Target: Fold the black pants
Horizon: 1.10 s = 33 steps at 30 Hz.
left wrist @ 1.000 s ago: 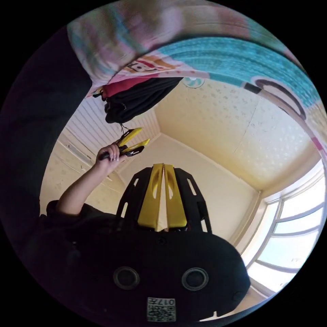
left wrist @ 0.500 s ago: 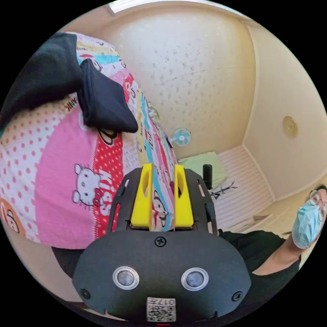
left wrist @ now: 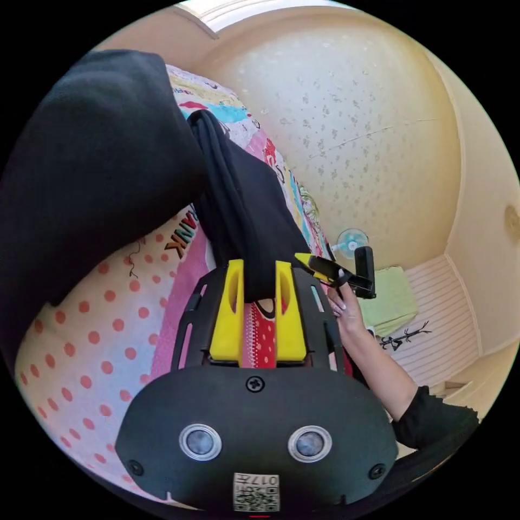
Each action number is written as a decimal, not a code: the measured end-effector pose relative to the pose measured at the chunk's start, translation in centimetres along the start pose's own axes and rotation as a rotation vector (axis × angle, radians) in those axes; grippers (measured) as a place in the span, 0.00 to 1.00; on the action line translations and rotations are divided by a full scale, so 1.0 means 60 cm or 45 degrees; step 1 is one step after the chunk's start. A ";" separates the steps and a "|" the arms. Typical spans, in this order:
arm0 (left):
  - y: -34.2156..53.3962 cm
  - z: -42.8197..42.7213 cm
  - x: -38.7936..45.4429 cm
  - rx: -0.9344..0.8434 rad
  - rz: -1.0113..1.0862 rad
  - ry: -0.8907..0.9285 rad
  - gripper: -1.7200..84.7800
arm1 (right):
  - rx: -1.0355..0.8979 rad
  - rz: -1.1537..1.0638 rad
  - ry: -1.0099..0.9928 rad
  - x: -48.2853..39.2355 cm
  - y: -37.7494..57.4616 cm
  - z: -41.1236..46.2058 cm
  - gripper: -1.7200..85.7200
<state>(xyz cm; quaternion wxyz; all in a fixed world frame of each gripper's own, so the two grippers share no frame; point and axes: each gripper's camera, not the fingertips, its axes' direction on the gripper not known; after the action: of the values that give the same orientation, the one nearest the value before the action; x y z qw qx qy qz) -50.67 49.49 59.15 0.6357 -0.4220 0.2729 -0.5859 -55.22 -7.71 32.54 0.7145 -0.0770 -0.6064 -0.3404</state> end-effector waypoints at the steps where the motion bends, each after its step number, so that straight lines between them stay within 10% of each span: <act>1: 0.018 -0.012 0.027 0.000 0.063 0.046 0.11 | -0.011 0.002 -0.019 0.002 0.001 -0.008 0.12; 14: 0.459 0.039 0.479 -0.597 0.692 0.641 0.08 | 0.257 0.203 -0.130 0.038 0.481 -0.463 0.06; 25: 0.888 0.225 0.516 -1.421 0.442 0.654 0.10 | 0.202 0.816 0.372 0.110 0.834 -0.520 0.04; 33: 0.793 0.083 0.378 -0.926 0.169 0.633 0.09 | 0.033 0.351 0.220 0.012 0.598 -0.428 0.11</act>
<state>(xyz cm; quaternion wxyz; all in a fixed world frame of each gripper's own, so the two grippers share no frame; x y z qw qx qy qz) -18.25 26.43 24.21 0.3972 -0.4460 0.6322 -0.4936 -13.50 5.73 37.59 0.8048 -0.1207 -0.5307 -0.2368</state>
